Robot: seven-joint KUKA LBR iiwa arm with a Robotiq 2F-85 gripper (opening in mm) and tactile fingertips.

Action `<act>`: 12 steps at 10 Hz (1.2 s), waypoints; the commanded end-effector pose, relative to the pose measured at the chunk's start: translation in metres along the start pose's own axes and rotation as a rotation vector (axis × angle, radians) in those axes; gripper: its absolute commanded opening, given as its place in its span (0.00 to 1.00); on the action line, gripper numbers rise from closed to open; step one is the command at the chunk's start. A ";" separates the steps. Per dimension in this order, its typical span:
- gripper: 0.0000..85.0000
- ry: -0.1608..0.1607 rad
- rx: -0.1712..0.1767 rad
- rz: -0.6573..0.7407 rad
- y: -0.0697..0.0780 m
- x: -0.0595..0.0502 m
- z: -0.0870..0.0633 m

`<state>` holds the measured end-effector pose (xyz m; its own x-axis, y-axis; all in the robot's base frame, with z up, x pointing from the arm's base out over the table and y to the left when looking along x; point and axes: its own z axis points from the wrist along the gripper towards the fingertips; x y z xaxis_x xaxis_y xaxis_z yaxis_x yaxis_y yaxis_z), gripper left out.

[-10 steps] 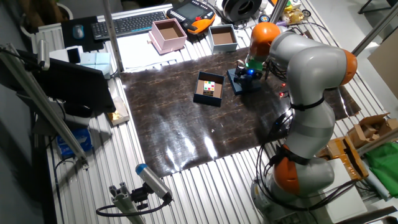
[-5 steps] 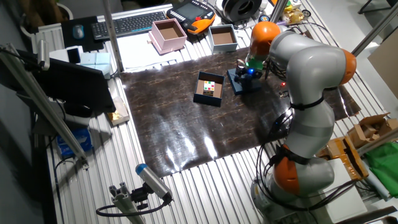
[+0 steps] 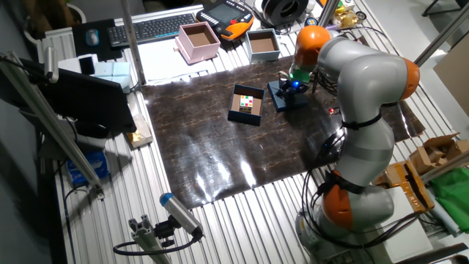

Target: Cover the box

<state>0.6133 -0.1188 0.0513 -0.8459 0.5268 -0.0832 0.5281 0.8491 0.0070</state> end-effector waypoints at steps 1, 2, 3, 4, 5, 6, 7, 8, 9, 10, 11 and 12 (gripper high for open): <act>0.45 0.000 0.000 -0.002 0.000 0.000 0.001; 0.40 0.002 0.001 -0.005 0.000 0.000 0.000; 0.33 0.004 0.003 -0.008 -0.001 0.000 -0.001; 0.27 0.007 0.004 -0.011 -0.001 -0.001 -0.001; 0.20 0.010 0.004 -0.014 -0.002 -0.001 -0.002; 0.12 0.012 0.004 -0.017 -0.002 -0.001 -0.003; 0.01 0.014 0.005 -0.020 -0.002 0.000 -0.003; 0.01 0.012 0.005 -0.023 -0.002 0.000 -0.003; 0.01 0.012 0.007 -0.026 -0.002 0.000 -0.004; 0.01 0.013 0.008 -0.023 -0.002 0.000 -0.004; 0.01 0.015 0.009 -0.020 -0.002 0.000 -0.005; 0.01 0.016 0.010 -0.023 -0.002 0.000 -0.007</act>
<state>0.6114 -0.1199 0.0581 -0.8594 0.5070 -0.0667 0.5084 0.8611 -0.0050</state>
